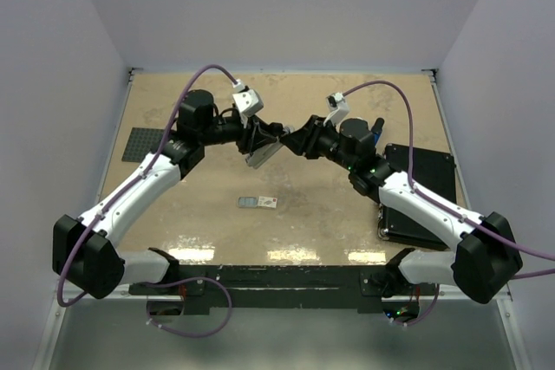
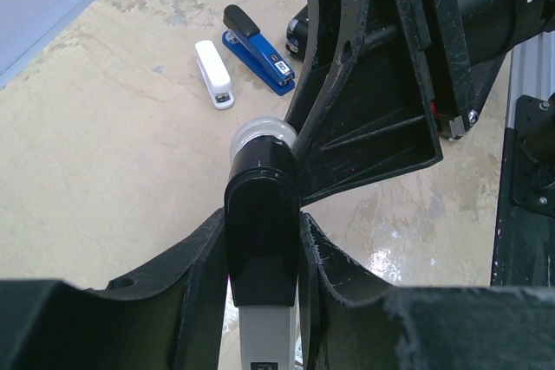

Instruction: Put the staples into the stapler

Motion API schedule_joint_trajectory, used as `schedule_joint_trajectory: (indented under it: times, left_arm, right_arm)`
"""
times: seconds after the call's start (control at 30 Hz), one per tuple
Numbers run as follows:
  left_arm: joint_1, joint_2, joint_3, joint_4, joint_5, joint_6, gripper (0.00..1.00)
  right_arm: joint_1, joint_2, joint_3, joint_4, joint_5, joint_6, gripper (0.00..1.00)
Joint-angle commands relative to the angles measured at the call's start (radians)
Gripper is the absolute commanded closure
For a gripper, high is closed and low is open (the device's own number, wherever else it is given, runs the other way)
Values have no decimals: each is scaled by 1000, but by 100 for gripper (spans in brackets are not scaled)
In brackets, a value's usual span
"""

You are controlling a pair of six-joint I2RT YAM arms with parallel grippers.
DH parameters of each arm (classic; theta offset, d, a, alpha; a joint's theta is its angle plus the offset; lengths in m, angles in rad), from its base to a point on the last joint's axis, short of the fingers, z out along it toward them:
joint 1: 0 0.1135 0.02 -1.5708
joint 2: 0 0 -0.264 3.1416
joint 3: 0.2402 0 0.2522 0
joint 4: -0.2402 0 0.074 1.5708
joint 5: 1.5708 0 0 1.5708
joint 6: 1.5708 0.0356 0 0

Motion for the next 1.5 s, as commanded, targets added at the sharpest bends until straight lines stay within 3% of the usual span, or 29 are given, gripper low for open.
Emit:
schedule_joint_trajectory:
  times: [0.0,0.23,0.37,0.4,0.6,0.77,0.93,1.1,1.23,1.37,1.47]
  left_arm:
    - [-20,-59,55,47,77,39,100]
    - [-34,-65,69,44,105,45,100]
    - [-34,-88,70,44,97,51,100]
    - [-34,-95,69,44,91,52,100]
    - [-34,-187,11,119,-13,37,100]
    - [-31,-291,-94,204,-212,-30,100]
    - [-29,-401,-244,307,-517,-124,100]
    - [-26,-516,-393,389,-782,-305,100]
    - [-25,-593,-517,441,-875,-492,100]
    - [-25,-662,-620,496,-904,-667,82]
    - [-25,-658,-646,507,-878,-731,62]
  right_arm:
    - [-11,-4,45,40,14,6,65]
    - [-14,5,51,62,-16,28,74]
    - [-22,4,47,68,-25,66,90]
    - [-27,2,39,72,-29,75,98]
    - [-93,-51,-19,138,-80,161,100]
    - [-186,-119,-88,250,-140,284,100]
    - [-278,-195,-147,380,-192,392,100]
    - [-343,-234,-202,563,-217,514,100]
    - [-364,-237,-245,715,-223,641,100]
    - [-372,-223,-277,815,-224,702,100]
    - [-372,-223,-292,856,-218,727,100]
